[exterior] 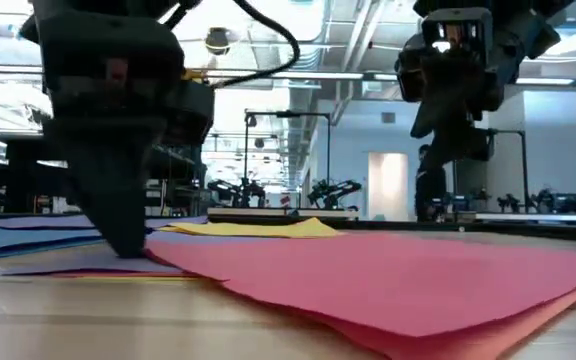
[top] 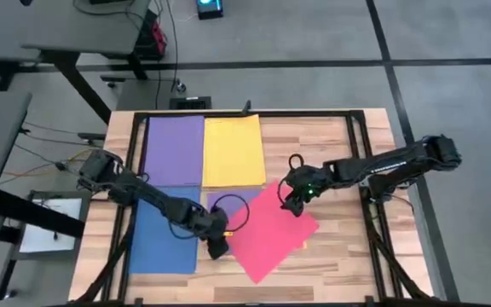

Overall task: Organize paper
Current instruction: Move the red paper to the top right of the table

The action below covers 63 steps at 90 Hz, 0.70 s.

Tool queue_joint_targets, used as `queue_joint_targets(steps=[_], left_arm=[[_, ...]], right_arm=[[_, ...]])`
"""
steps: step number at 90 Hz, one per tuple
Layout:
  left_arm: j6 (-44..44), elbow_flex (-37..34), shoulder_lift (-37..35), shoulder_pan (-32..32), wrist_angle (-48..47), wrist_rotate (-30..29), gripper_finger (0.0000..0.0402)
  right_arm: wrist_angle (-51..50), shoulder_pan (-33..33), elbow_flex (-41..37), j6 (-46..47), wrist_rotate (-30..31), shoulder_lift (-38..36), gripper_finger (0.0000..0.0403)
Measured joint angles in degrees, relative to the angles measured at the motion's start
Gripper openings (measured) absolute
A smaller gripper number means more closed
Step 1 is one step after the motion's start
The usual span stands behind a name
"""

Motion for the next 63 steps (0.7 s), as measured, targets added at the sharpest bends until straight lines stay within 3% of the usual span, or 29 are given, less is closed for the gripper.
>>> queue_joint_targets(steps=[37,63], left_arm=[[2.34,-0.15,-0.44,0.89,4.98,-0.97,0.009],[3.8,-0.13,-1.95,1.23,5.1,-1.11,0.009]], right_arm=[[3.88,3.2,0.02,-2.4,0.03,8.9,0.0218],[3.42,3.59,0.0,2.41,0.03,13.94,0.0218]])
